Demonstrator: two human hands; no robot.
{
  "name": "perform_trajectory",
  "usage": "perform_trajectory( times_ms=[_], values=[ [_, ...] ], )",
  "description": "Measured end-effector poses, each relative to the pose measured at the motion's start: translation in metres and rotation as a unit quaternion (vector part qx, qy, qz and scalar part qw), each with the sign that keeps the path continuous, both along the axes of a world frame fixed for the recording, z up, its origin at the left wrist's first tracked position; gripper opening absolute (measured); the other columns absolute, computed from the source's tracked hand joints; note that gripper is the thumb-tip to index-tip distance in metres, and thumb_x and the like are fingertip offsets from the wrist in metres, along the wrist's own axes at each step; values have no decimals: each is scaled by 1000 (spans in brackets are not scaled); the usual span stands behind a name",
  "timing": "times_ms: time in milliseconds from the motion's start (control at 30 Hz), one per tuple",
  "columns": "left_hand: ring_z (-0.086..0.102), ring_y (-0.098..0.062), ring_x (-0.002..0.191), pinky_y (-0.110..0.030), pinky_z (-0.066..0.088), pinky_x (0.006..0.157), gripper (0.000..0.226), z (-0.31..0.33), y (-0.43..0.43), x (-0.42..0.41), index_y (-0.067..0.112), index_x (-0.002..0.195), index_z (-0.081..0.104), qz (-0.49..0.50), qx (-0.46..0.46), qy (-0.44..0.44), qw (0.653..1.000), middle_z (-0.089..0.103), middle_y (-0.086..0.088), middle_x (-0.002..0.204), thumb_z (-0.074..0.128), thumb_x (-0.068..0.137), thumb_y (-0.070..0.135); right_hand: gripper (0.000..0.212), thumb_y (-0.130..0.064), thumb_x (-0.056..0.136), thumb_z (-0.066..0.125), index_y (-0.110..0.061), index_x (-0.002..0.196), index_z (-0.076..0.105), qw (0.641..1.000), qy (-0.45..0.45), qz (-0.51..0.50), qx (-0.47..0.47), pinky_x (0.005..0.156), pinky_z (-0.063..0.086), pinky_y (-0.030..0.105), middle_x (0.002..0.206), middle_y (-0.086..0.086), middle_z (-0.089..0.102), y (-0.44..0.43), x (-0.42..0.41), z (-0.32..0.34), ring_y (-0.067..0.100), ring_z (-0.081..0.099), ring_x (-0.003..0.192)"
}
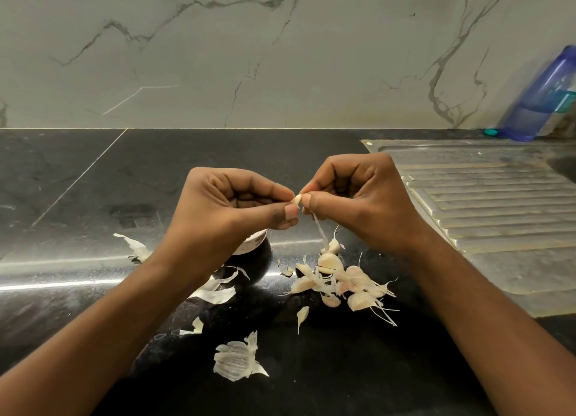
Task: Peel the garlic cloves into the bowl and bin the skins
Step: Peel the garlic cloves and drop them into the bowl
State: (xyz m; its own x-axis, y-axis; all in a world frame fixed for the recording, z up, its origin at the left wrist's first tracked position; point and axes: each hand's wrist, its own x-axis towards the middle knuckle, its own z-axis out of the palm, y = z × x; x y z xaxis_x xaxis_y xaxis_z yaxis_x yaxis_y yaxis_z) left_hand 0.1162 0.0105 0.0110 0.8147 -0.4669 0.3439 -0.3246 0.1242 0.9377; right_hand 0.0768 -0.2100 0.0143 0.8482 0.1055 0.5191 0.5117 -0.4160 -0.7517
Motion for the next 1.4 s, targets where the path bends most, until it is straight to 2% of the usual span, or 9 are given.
perform_trajectory(
  times_ms=[100, 233, 500, 700, 933, 1067, 1267, 1400],
  values=[
    [80, -32, 74, -26, 63, 70, 28, 3, -1, -2, -5, 93, 78, -6, -31, 51, 998, 79, -23, 85, 84, 66, -3, 5, 6, 89, 78, 2, 87, 76, 998, 7, 24, 56, 62, 60, 30, 77, 11, 77, 2, 0, 0, 22, 74, 65],
    [79, -33, 75, -28, 63, 71, 28, 6, 0, -2, -2, 89, 79, -20, -47, 70, 996, 78, -26, 86, 85, 62, 2, 9, 9, 91, 73, 1, 88, 75, 995, 23, 39, 90, 62, 61, 34, 79, 17, 77, 3, 1, 0, 27, 73, 66],
    [79, -32, 75, -28, 63, 72, 23, 8, 2, 0, 4, 87, 81, 7, -30, 53, 998, 79, -21, 86, 85, 64, 2, 2, 0, 94, 74, 2, 95, 75, 990, 87, 51, 96, 67, 61, 32, 82, 17, 77, -1, 1, 3, 26, 73, 70],
    [79, -30, 73, -29, 64, 73, 30, 10, 3, 0, 0, 89, 80, 24, -28, 57, 998, 79, -21, 83, 87, 60, 7, 3, -1, 97, 71, 0, 98, 74, 990, 106, 45, 83, 71, 61, 33, 85, 13, 78, -4, 4, 3, 24, 74, 73],
    [79, -29, 82, -25, 62, 75, 33, 7, 3, 2, 0, 96, 78, 49, -5, 31, 998, 80, -15, 88, 86, 66, 9, 15, -5, 88, 84, 0, 99, 77, 991, 131, 28, 28, 74, 64, 32, 86, 11, 80, -4, 7, -1, 25, 77, 76],
    [79, -25, 79, -23, 61, 72, 28, 6, 3, 3, 3, 95, 79, 58, 10, 2, 998, 81, -10, 87, 85, 69, 12, 16, -5, 91, 81, 2, 106, 79, 988, 140, 54, 34, 81, 66, 36, 94, 13, 81, -2, 6, -2, 31, 79, 88],
    [79, -27, 81, -27, 64, 75, 30, 4, 3, 3, 6, 95, 80, 63, 27, -27, 997, 81, -8, 88, 86, 69, 21, 20, -8, 94, 77, 1, 111, 79, 987, 142, 53, 56, 85, 67, 45, 97, 12, 82, 1, 5, -1, 31, 79, 90],
    [79, -28, 79, -25, 62, 73, 27, 4, 2, 3, 4, 94, 81, 56, 26, -27, 998, 81, -9, 84, 85, 71, 17, 18, -7, 95, 76, 2, 110, 79, 988, 132, 43, 61, 81, 66, 38, 96, 13, 81, -2, 7, -2, 31, 79, 88]
  ],
)
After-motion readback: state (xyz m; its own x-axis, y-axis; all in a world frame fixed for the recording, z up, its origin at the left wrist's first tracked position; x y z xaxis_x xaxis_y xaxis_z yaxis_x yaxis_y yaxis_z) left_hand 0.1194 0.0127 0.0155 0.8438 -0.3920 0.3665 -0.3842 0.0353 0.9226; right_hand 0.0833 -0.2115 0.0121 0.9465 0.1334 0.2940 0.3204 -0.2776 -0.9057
